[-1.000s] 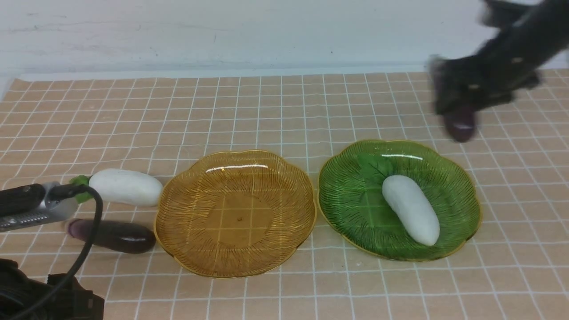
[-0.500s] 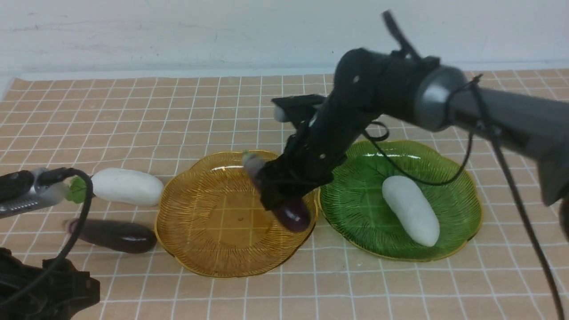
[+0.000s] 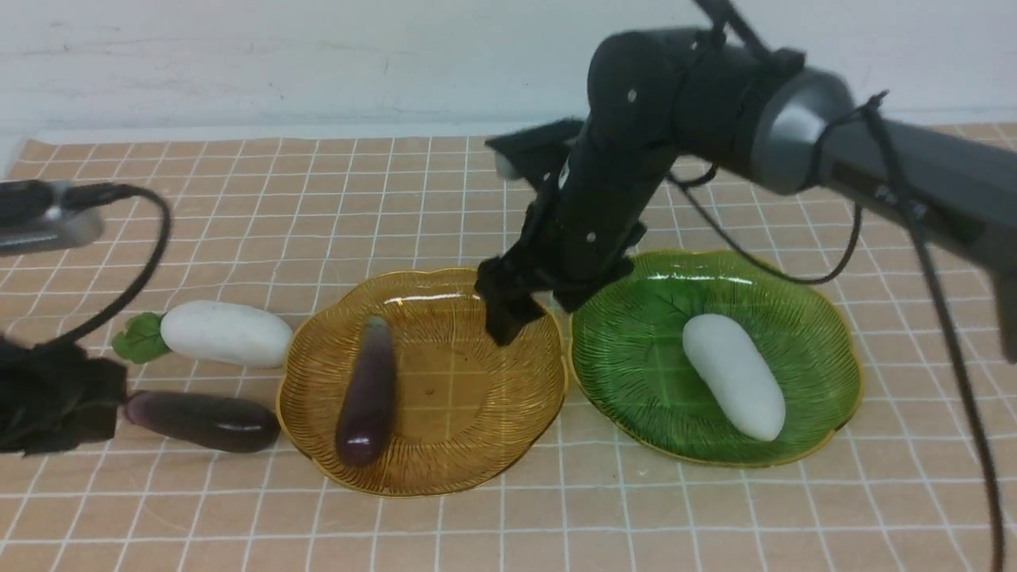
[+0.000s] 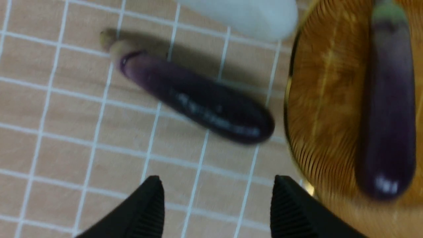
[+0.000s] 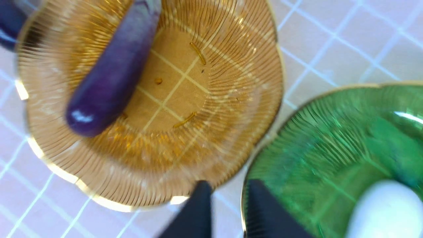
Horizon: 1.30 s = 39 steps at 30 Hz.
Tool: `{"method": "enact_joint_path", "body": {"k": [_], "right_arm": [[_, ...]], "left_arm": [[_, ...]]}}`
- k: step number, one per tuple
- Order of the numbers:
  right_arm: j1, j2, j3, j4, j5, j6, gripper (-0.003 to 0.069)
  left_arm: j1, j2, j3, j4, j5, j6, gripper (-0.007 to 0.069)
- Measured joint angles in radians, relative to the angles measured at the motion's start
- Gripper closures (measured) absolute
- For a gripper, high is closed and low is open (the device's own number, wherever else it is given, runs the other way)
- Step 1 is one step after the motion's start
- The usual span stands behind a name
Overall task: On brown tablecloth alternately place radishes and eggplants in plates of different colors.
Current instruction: 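Pick up the white radish and place it on the plate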
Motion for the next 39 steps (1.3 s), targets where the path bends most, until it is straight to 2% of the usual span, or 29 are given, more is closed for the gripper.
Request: {"method": "enact_joint_path", "body": {"k": [3, 5, 10, 14, 17, 18, 22, 25, 29, 34, 39], "right_arm": [[0.0, -0.085, 0.052, -0.001, 0.007, 0.013, 0.062], [0.0, -0.131, 0.082, 0.006, 0.011, 0.009, 0.0652], [0.0, -0.194, 0.12, 0.031, 0.015, -0.039, 0.0671], [0.0, -0.212, 0.127, 0.032, 0.015, -0.051, 0.0671], [0.0, -0.219, 0.127, 0.031, 0.016, -0.065, 0.067], [0.0, -0.226, 0.128, 0.031, 0.017, -0.082, 0.0669], [0.0, -0.233, 0.128, 0.031, 0.017, -0.119, 0.0666], [0.0, -0.233, 0.128, 0.031, 0.017, -0.122, 0.0664], [0.0, -0.233, 0.128, 0.031, 0.017, -0.126, 0.0661], [0.0, -0.228, 0.128, 0.031, 0.017, -0.129, 0.0659], [0.0, -0.228, 0.128, 0.02, 0.017, -0.129, 0.0659]], "left_arm": [[0.0, 0.104, -0.075, 0.0, 0.009, -0.057, 0.0221], [0.0, 0.162, -0.13, 0.0, 0.013, -0.083, 0.021], [0.0, 0.293, -0.232, 0.0, 0.005, -0.135, 0.0155], [0.001, 0.395, -0.292, 0.015, -0.035, -0.224, 0.0064], [0.01, 0.449, -0.304, 0.051, -0.06, -0.357, 0.0007], [0.013, 0.467, -0.304, 0.075, -0.061, -0.438, -0.0004], [0.02, 0.502, -0.304, 0.118, -0.067, -0.596, -0.0013], [0.021, 0.527, -0.304, 0.154, -0.109, -0.728, -0.0009], [0.021, 0.552, -0.304, 0.164, -0.177, -0.784, 0.0015], [0.021, 0.61, -0.306, 0.162, -0.27, -0.812, 0.0067], [0.021, 0.65, -0.308, 0.142, -0.29, -0.791, 0.0181]]}}
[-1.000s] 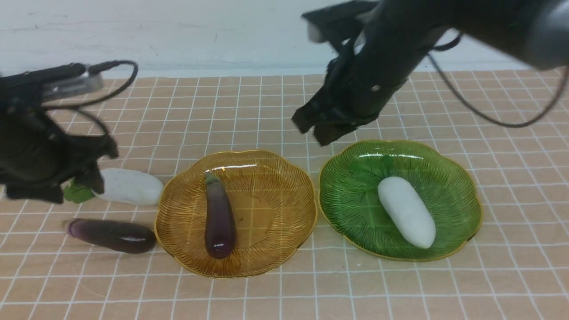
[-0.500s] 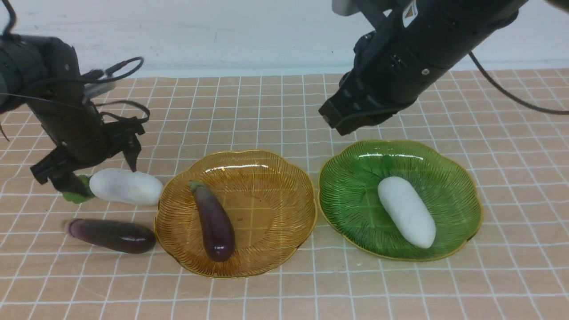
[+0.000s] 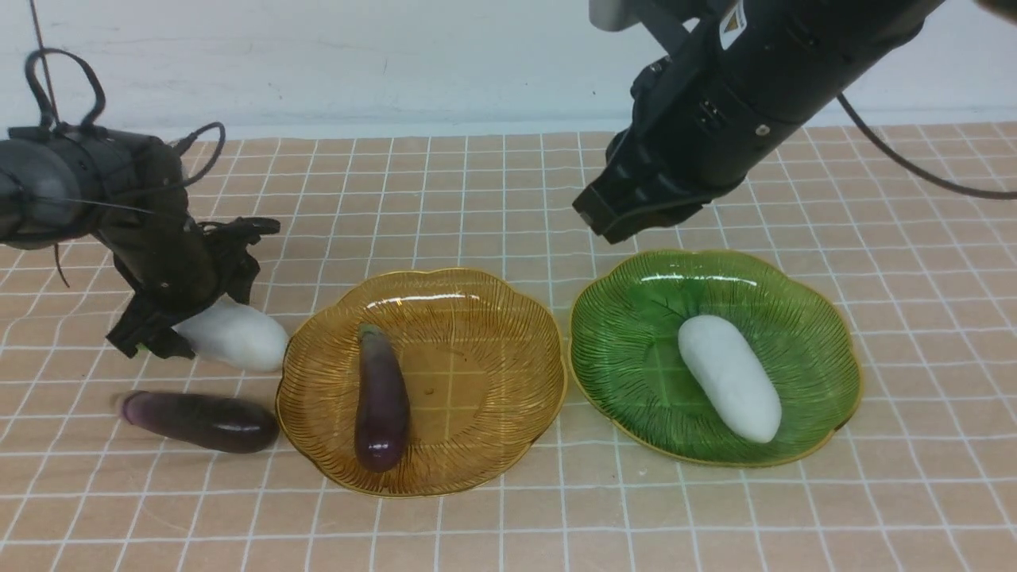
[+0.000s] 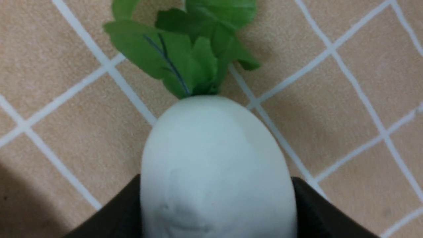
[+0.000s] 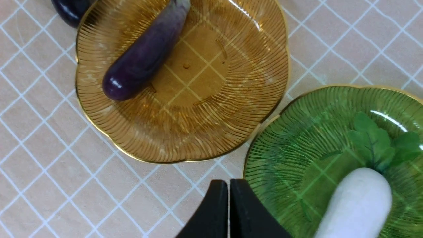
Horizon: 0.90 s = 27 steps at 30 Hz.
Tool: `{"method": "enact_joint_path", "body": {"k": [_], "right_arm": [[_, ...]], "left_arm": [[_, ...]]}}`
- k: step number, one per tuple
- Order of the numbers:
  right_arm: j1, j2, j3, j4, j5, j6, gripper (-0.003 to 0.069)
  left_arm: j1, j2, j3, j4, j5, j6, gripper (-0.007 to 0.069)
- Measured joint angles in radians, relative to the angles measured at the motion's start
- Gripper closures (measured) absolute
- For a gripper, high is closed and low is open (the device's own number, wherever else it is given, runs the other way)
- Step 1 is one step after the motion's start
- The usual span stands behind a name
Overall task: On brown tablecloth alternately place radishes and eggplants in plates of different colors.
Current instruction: 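Pick up the white radish and place it on the plate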
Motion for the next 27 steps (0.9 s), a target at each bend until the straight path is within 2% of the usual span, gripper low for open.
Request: {"method": "enact_joint_path", "body": {"k": [3, 6, 9, 12, 14, 17, 20, 25, 27], "right_arm": [[0.0, -0.003, 0.001, -0.055, 0.0, 0.001, 0.0659], [-0.015, -0.063, 0.003, -0.147, 0.001, 0.04, 0.0659], [-0.093, -0.209, 0.004, -0.198, 0.001, 0.116, 0.0659], [-0.169, -0.401, 0.06, -0.21, 0.004, 0.164, 0.0659], [-0.188, -0.487, 0.115, -0.211, 0.009, 0.196, 0.0659], [-0.194, -0.628, 0.216, -0.211, 0.019, 0.247, 0.0659], [-0.195, -0.729, 0.325, -0.207, 0.026, 0.259, 0.0659], [-0.196, -0.806, 0.445, -0.207, 0.027, 0.262, 0.0659], [-0.196, -0.813, 0.461, -0.207, 0.027, 0.262, 0.0659]], "left_arm": [[0.001, -0.01, -0.01, -0.093, 0.0, 0.14, 0.0239], [0.001, -0.057, -0.093, -0.176, 0.041, 0.41, 0.0254], [-0.017, -0.12, -0.317, -0.344, 0.173, 0.745, 0.0256], [-0.096, -0.124, -0.426, -0.469, 0.276, 0.92, 0.0256], [-0.197, -0.093, -0.444, -0.522, 0.295, 0.971, 0.0256], [-0.374, 0.003, -0.444, -0.535, 0.292, 0.979, 0.0253], [-0.485, 0.095, -0.449, -0.525, 0.241, 0.982, 0.0235], [-0.562, 0.166, -0.461, -0.525, 0.123, 0.982, 0.0183], [-0.571, 0.182, -0.461, -0.545, 0.093, 0.982, 0.0133]]}}
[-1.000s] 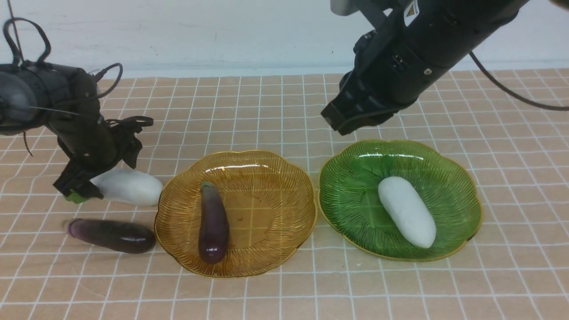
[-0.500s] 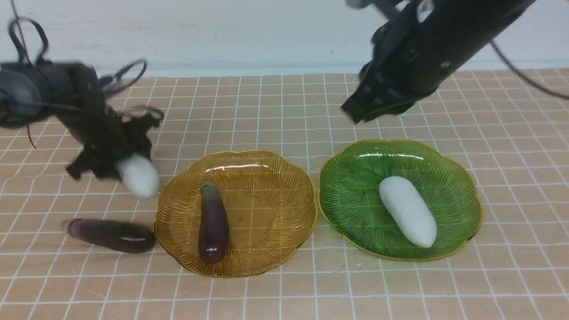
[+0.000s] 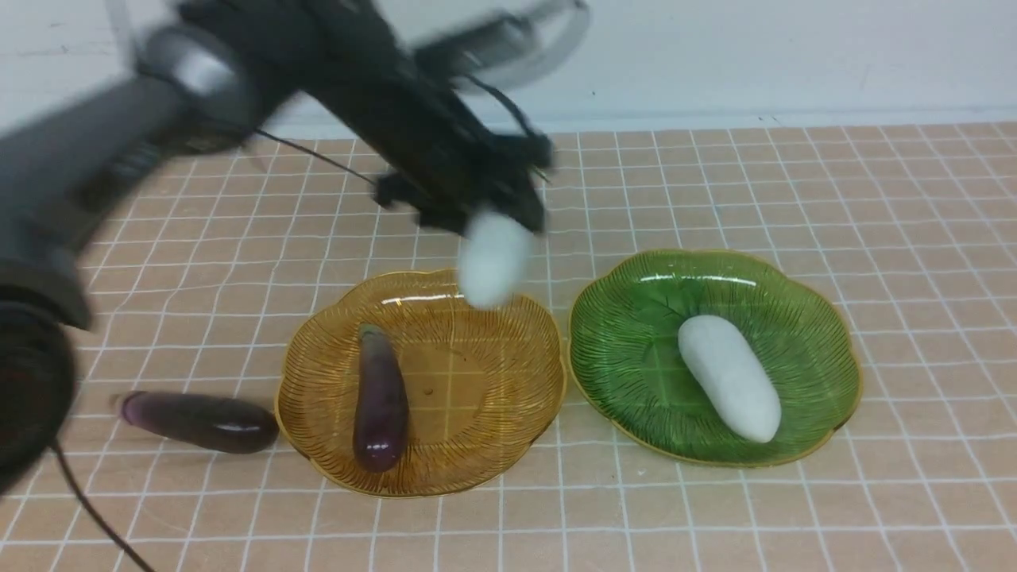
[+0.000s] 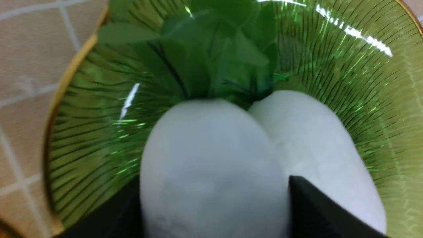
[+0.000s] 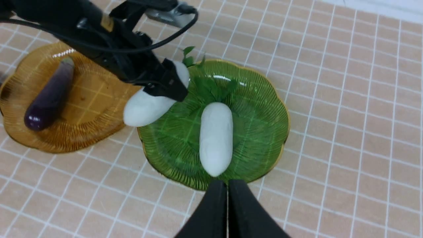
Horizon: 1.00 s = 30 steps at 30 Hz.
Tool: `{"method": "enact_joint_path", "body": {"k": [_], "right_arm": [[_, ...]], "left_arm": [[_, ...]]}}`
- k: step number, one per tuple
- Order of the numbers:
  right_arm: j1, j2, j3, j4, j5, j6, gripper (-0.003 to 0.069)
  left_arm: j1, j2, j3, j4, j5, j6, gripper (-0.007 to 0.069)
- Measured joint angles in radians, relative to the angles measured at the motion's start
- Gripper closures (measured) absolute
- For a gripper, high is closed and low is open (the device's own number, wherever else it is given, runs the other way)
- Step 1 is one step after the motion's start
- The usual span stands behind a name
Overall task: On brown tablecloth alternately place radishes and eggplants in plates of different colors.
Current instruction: 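Pick up the white radish and place it on the plate, then pick up the eggplant and place it in the yellow plate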
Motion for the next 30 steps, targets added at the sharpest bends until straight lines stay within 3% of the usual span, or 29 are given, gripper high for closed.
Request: {"method": "enact_joint_path", "body": {"k": [4, 8, 12, 15, 17, 21, 25, 30], "right_arm": [[0.0, -0.001, 0.007, 0.0, 0.0, 0.0, 0.0659], [0.0, -0.001, 0.008, -0.008, 0.0, 0.0, 0.0659], [0.0, -0.001, 0.009, -0.029, 0.0, -0.001, 0.0659], [0.0, -0.002, 0.009, -0.044, 0.0, -0.001, 0.0659], [0.0, -0.003, 0.009, -0.047, 0.0, -0.001, 0.0659], [0.0, -0.003, 0.038, -0.049, -0.001, -0.001, 0.0659], [0.0, -0.005, 0.082, -0.048, -0.002, -0.001, 0.0659], [0.0, -0.005, 0.109, -0.046, -0.002, -0.001, 0.0659]], "left_arm": [[0.011, -0.008, -0.015, -0.019, -0.017, 0.003, 0.0038], [0.094, -0.08, -0.094, -0.011, 0.108, 0.002, 0.0081], [0.306, -0.198, -0.239, 0.129, 0.306, -0.016, 0.0298], [0.524, -0.285, -0.293, 0.27, 0.416, -0.065, 0.0545], [0.645, -0.338, -0.225, 0.292, 0.429, -0.066, 0.0606], [0.738, -0.51, 0.186, 0.251, 0.434, -0.053, 0.0627], [0.74, -0.603, 0.559, 0.287, 0.392, -0.214, 0.0595], [0.74, -0.537, 0.703, 0.295, 0.204, -0.339, 0.0427]]}}
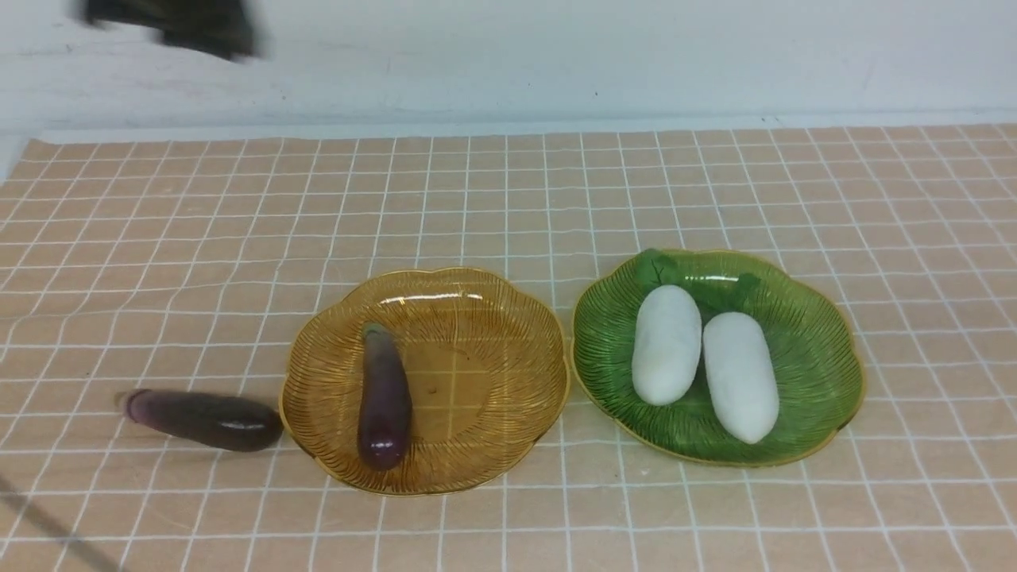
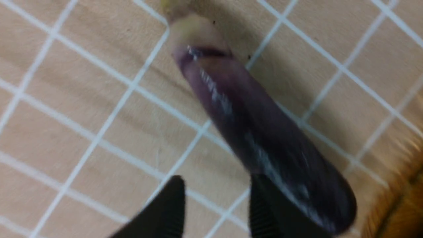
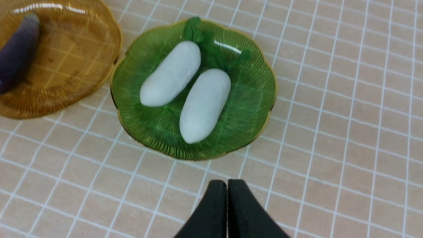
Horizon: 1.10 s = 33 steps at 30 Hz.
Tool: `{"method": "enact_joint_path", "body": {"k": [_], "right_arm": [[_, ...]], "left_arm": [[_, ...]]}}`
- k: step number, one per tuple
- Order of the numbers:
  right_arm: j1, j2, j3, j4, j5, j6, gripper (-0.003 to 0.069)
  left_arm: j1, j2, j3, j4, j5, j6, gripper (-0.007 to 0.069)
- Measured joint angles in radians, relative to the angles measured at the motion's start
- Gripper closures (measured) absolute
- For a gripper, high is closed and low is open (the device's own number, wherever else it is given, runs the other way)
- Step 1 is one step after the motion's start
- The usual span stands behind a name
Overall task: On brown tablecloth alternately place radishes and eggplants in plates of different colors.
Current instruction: 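Pick up the eggplant and place it in the yellow plate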
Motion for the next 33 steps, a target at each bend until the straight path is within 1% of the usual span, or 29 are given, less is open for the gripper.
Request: {"method": "enact_joint_path", "body": {"k": [5, 9, 11, 13, 14, 15, 16, 18, 19, 20, 22, 25, 26, 28, 31, 33], "right_arm": [[0.0, 0.0, 0.0, 0.002, 0.0, 0.0, 0.0659], [0.0, 0.0, 0.0, 0.018, 0.0, 0.0, 0.0659], [0.0, 0.0, 0.0, 0.038, 0.0, 0.0, 0.0659], [0.0, 0.0, 0.0, 0.049, 0.0, -0.001, 0.0659], [0.0, 0.0, 0.0, 0.053, 0.0, -0.001, 0.0659], [0.0, 0.0, 0.0, 0.056, 0.0, -0.001, 0.0659], [0.0, 0.0, 0.0, 0.061, 0.0, -0.001, 0.0659], [0.0, 0.0, 0.0, 0.068, 0.0, -0.001, 0.0659], [0.0, 0.0, 0.0, 0.069, 0.0, -0.001, 0.0659], [0.0, 0.0, 0.0, 0.069, 0.0, -0.001, 0.0659], [0.0, 0.0, 0.0, 0.069, 0.0, -0.001, 0.0659], [0.0, 0.0, 0.0, 0.086, 0.0, -0.001, 0.0659], [0.0, 0.0, 0.0, 0.097, 0.0, -0.001, 0.0659], [0.0, 0.0, 0.001, 0.107, 0.0, -0.001, 0.0659], [0.0, -0.003, 0.001, 0.116, 0.0, -0.003, 0.0659], [0.0, -0.015, 0.001, 0.119, 0.0, -0.003, 0.0659]], "left_arm": [[0.0, 0.12, 0.002, -0.064, -0.111, -0.025, 0.016], [0.0, 0.163, 0.002, -0.11, -0.16, -0.026, 0.0043], [0.0, 0.181, 0.002, -0.131, -0.165, -0.031, 0.0025], [0.0, 0.206, 0.002, -0.142, -0.156, -0.031, 0.0044], [0.0, 0.216, 0.002, -0.142, -0.143, -0.028, 0.0063], [0.0, 0.22, 0.0, -0.138, -0.134, -0.015, 0.0099], [0.0, 0.224, -0.003, -0.13, -0.118, 0.004, 0.0157], [0.002, 0.228, -0.009, -0.12, -0.088, 0.072, 0.0313], [0.002, 0.228, -0.013, -0.123, -0.065, 0.109, 0.0372], [-0.001, 0.222, -0.021, -0.137, -0.035, 0.155, 0.0395], [-0.017, 0.181, -0.039, -0.165, -0.01, 0.24, 0.0397], [-0.097, 0.099, -0.073, -0.252, -0.022, 0.338, 0.0397], [-0.15, 0.078, -0.093, -0.291, -0.043, 0.367, 0.0397], [-0.238, 0.076, -0.11, -0.325, -0.088, 0.395, 0.0397], [-0.406, 0.12, -0.137, -0.316, -0.228, 0.457, 0.0394], [-0.467, 0.159, -0.162, -0.279, -0.291, 0.478, 0.0384]]}}
